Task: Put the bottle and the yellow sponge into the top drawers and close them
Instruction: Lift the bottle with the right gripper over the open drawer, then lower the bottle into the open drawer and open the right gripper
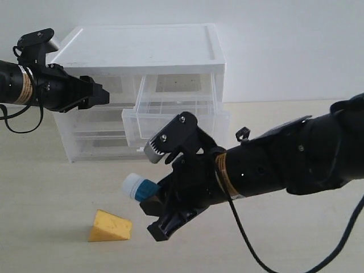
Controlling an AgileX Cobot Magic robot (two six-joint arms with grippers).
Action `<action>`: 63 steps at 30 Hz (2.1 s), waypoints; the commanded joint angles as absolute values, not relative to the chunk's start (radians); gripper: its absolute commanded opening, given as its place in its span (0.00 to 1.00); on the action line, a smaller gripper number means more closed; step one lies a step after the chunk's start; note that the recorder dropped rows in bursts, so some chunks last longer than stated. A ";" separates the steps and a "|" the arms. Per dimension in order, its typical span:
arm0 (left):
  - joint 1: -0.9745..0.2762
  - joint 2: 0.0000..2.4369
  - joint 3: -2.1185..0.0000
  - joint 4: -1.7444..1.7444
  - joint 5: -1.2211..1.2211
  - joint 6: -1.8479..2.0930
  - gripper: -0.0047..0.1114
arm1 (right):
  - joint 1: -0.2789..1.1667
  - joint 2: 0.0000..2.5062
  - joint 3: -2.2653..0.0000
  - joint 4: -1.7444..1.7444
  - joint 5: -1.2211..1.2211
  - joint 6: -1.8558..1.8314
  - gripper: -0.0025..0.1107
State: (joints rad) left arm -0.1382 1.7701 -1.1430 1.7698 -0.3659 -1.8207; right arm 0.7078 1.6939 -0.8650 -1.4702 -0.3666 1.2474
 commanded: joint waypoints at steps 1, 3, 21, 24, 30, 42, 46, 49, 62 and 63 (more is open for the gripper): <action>-0.138 1.773 -1.170 1.744 -0.348 -1.809 0.54 | 0.709 1.597 -0.861 -1.498 -0.333 1.280 0.02; -0.138 1.773 -1.170 1.744 -0.348 -1.809 0.54 | 0.709 1.557 -0.865 -1.496 -0.332 1.280 0.02; -0.138 1.773 -1.170 1.744 -0.350 -1.809 0.54 | 0.707 1.479 -1.087 -1.530 -0.048 1.358 0.02; -0.138 1.773 -1.170 1.744 -0.350 -1.809 0.54 | 0.707 1.489 -1.099 -1.530 0.021 1.356 0.02; -0.138 1.773 -1.170 1.744 -0.348 -1.809 0.54 | 0.707 1.577 -1.147 -1.530 0.103 1.353 0.02; -0.138 1.773 -1.170 1.744 -0.348 -1.809 0.54 | 0.707 1.702 -1.198 -1.511 0.249 1.372 0.02; -0.138 1.773 -1.170 1.744 -0.345 -1.809 0.54 | 0.707 1.700 -1.198 -1.475 0.294 1.445 0.02; -0.138 1.773 -1.170 1.744 -0.345 -1.809 0.54 | 0.707 1.700 -1.198 -1.467 0.256 1.466 0.03; -0.138 1.773 -1.170 1.744 -0.345 -1.809 0.54 | 0.707 1.698 -1.198 -1.447 0.281 1.530 0.55; -0.138 1.773 -1.170 1.744 -0.345 -1.809 0.54 | 0.707 1.697 -1.198 -1.443 0.282 1.530 0.55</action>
State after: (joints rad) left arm -0.1382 1.7718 -1.1430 1.7705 -0.3708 -1.8207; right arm 0.7078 1.7038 -1.1924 -1.4567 0.2672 1.5175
